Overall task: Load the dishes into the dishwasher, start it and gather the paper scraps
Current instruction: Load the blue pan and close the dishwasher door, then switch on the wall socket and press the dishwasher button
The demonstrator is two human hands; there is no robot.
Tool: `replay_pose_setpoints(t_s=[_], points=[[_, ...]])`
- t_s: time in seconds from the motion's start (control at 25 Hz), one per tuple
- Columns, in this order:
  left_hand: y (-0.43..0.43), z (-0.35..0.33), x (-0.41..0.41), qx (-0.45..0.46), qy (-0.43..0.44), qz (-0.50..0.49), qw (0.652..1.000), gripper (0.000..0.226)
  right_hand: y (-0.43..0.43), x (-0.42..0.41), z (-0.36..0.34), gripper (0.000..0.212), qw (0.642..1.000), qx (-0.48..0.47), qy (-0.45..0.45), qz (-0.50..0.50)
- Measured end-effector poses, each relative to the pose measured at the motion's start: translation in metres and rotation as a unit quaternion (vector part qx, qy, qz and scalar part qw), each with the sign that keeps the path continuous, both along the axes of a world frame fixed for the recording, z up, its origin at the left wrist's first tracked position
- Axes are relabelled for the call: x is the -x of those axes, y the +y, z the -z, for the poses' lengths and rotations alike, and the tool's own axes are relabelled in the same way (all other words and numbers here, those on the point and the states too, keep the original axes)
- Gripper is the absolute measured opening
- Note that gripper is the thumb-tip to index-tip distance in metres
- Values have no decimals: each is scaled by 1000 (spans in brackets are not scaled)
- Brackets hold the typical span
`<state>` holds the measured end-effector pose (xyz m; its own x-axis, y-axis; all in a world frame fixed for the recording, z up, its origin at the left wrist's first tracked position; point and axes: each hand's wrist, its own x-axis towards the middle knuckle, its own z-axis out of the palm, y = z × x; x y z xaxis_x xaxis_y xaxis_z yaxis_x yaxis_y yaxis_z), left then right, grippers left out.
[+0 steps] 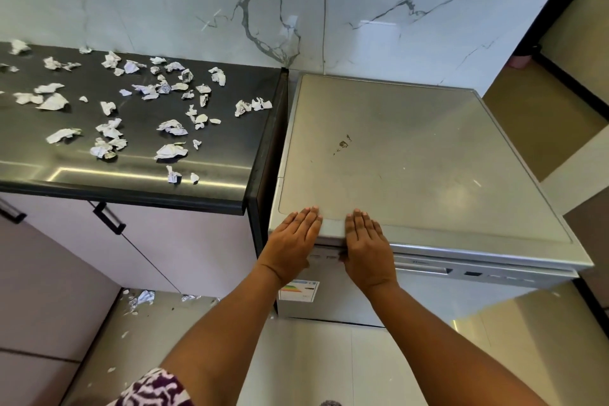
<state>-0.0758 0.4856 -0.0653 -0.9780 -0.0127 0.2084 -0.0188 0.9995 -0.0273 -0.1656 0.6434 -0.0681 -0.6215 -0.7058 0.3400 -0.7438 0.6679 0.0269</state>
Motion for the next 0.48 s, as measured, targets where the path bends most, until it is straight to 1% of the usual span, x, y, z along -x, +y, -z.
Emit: replay_pose_setpoints(t_s=[0.08,0.12,0.28,0.36,0.4,0.44,0.48], points=[[-4,-8,-7,4,-43,19,999,107,4,-6,-4,92,999,1,-46,6],[-6,-9,-8,3,-49,22,999,108,6,-8,-6,93,998,1,-66,9],[-5,-15,-10,1,-57,2,998,98,8,-12,-12,83,994,-1,-109,27],[2,-14,-7,-10,-89,-4,996,87,6,-11,-16,69,993,1,-110,48],[4,-14,-7,-33,-104,-14,994,84,5,-13,-18,62,992,1,-110,59],[5,-20,-6,-58,-109,-22,992,85,4,-15,-25,63,990,2,-117,73],[4,-27,-5,-80,-113,-24,990,85,0,-15,-31,73,988,4,-126,86]])
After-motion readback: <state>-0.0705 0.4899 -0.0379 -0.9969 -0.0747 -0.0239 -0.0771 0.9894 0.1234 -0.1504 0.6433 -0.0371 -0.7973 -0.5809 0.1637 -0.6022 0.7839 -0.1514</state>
